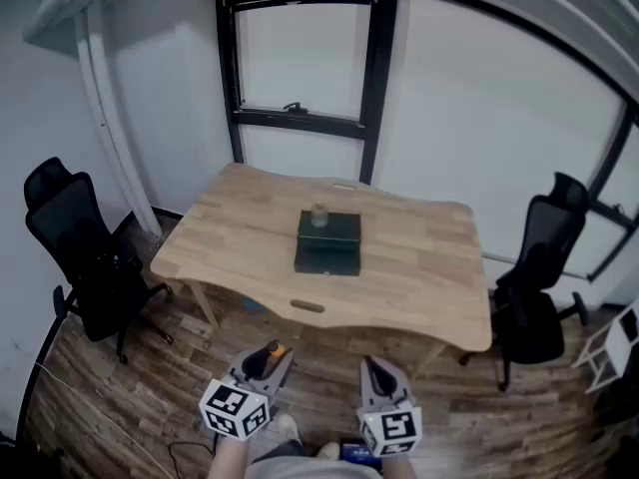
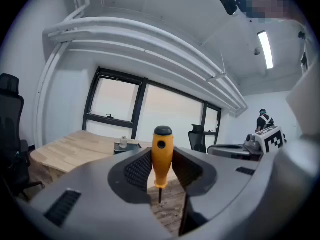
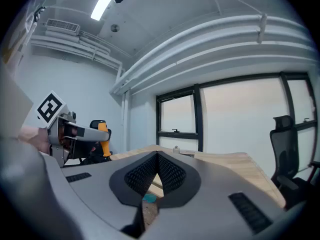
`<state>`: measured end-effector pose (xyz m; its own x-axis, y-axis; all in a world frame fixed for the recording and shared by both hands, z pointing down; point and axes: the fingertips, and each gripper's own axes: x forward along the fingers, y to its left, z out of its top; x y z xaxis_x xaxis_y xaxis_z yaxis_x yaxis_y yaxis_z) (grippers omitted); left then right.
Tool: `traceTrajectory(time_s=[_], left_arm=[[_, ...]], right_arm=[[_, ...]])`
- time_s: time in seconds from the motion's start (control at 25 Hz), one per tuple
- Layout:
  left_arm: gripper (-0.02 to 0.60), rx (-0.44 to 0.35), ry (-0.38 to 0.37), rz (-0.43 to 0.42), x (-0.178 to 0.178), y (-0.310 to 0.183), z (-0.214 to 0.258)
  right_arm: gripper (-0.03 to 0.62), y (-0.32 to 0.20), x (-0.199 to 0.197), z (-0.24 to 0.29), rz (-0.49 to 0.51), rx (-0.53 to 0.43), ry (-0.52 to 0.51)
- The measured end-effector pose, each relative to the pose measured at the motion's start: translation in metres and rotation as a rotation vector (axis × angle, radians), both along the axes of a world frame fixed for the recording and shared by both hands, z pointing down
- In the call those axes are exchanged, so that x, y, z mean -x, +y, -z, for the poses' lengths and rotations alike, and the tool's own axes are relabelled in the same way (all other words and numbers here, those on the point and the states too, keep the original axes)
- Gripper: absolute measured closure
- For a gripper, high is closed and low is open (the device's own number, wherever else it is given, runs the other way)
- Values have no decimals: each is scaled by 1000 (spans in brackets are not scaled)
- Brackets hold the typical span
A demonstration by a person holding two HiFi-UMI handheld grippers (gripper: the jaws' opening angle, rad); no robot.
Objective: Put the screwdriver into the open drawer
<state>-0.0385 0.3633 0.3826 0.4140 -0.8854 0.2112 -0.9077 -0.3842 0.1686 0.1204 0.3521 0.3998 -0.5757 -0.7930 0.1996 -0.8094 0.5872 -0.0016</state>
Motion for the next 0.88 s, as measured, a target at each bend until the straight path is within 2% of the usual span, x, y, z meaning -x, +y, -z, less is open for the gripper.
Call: traceTrajectory(time_s=[0.52,0.88], left_arm=[[456,-11,-9,21,0,8,2],[456,7,-22,77,11,10,-10]], right_arm=[[597,8,-3,-2,37,-3,1],[597,6,-2,-7,60,-11,-19]])
